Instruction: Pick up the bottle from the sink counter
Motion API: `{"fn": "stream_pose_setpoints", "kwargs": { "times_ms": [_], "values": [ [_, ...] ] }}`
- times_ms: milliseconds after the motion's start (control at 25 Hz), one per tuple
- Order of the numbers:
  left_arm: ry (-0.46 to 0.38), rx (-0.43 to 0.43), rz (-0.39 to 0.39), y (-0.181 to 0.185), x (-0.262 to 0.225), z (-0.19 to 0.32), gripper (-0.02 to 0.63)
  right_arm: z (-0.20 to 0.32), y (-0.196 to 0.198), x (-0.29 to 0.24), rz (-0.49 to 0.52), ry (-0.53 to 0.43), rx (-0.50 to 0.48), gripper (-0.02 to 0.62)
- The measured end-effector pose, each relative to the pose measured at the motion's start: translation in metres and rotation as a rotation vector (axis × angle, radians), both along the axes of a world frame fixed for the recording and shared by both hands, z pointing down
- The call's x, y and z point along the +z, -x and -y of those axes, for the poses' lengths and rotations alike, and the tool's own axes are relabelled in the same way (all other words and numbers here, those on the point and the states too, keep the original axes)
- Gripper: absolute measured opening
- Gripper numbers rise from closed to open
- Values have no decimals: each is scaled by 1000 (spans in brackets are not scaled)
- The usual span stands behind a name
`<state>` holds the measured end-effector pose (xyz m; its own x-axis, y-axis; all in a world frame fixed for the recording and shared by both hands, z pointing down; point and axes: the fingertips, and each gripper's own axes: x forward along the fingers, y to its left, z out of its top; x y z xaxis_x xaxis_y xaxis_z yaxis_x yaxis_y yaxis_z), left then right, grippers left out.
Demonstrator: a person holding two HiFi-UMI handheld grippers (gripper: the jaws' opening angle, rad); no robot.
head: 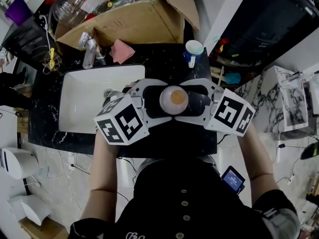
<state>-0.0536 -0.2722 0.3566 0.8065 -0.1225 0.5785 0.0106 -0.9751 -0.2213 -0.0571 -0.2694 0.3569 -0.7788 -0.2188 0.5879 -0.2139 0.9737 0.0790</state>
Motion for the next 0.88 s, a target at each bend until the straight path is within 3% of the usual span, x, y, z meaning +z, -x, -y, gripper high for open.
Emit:
{"fn": "stream_pose_setpoints", "kwargs": {
  "times_ms": [880],
  "values": [
    [26, 2, 14, 3, 8, -2, 345, -2, 4, 8, -6, 18, -8, 339]
  ]
}}
